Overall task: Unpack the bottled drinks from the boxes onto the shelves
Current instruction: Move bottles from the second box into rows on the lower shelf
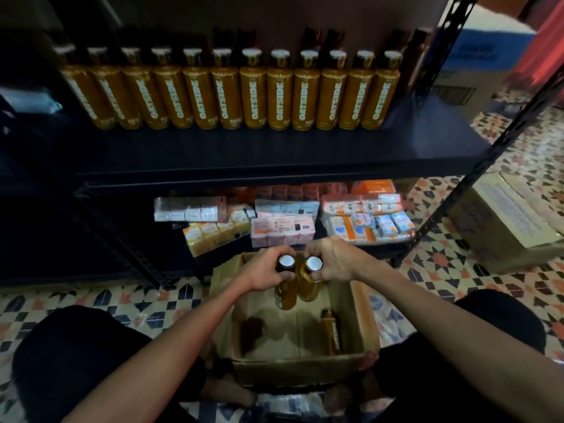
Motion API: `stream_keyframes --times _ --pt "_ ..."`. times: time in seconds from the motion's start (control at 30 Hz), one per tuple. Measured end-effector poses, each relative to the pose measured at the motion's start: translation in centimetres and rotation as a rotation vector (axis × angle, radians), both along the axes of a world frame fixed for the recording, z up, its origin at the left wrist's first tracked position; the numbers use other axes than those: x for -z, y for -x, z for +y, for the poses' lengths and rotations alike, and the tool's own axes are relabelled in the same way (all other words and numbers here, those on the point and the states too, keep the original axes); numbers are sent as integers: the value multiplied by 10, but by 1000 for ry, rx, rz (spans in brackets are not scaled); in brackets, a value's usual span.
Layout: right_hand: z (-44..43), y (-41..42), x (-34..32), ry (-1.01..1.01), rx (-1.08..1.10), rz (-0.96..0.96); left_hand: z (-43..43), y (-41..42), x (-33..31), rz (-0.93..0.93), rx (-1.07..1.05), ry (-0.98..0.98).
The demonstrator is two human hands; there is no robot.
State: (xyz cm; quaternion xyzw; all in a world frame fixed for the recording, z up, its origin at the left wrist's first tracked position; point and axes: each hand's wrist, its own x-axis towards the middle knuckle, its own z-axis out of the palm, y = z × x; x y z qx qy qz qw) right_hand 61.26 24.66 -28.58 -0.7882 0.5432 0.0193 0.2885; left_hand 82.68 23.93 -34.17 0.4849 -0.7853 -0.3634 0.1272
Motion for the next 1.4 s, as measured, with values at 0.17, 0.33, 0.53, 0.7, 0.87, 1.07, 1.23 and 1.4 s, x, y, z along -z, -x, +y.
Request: stream_keyframes --times 0.17,0.33,0.53,0.7,0.87,1.07,1.23,1.4 --pt "-13 5 -62 127 -2 -98 -7 -14 -58 127 -64 104" --pt "-19 7 -114 247 56 -236 -10 -20 -111 212 -165 224" --pt "-20 0 -153 347 166 -451 -22 -27 -161 287 -247 313" --pt "-29 -6 -177 465 196 -564 -30 -27 -203 338 -285 435" --pt "-44 -10 -205 550 222 -639 -50 -28 -239 365 -251 522" --pt "-73 -16 -224 629 254 -660 -86 -22 -260 376 -273 555" --pt "-96 -24 -222 613 290 -631 -108 -10 -257 370 -304 524" --pt "-111 -21 -212 585 317 -630 -120 -4 -257 318 -311 461"
